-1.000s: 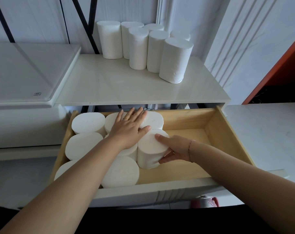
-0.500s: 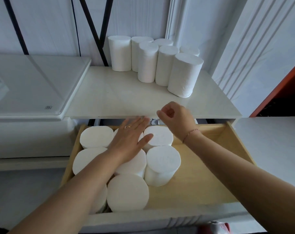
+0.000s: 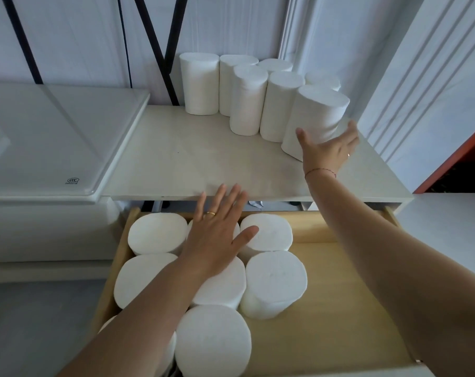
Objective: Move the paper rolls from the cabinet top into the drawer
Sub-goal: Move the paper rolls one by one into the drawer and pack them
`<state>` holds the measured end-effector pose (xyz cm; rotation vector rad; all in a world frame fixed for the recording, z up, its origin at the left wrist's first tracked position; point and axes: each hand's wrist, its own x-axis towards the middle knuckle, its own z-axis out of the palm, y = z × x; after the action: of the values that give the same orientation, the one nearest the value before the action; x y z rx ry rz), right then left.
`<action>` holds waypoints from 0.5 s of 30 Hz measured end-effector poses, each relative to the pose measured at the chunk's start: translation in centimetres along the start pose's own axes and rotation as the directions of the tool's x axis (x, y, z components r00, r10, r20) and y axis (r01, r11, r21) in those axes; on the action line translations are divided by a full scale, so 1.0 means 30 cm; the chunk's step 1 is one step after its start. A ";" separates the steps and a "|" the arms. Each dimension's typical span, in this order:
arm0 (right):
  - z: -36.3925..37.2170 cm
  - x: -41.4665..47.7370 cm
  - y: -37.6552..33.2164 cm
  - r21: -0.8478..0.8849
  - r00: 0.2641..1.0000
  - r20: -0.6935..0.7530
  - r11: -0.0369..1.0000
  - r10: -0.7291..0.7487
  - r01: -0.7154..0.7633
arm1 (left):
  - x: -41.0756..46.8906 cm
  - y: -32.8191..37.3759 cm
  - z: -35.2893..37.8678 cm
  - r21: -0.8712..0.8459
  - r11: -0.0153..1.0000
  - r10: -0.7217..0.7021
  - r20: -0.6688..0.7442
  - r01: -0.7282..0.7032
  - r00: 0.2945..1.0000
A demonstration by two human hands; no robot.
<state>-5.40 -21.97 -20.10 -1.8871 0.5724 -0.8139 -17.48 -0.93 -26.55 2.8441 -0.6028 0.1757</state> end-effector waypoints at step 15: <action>-0.031 -0.042 0.069 0.186 0.952 0.262 0.976 -0.160 0.113 | 0.004 0.008 0.006 0.051 0.999 -0.004 -0.012 0.005 1.000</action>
<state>-7.01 -22.55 -22.05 -1.8554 0.1947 -0.6498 -17.46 -1.23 -26.66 2.8914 -0.5974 0.2107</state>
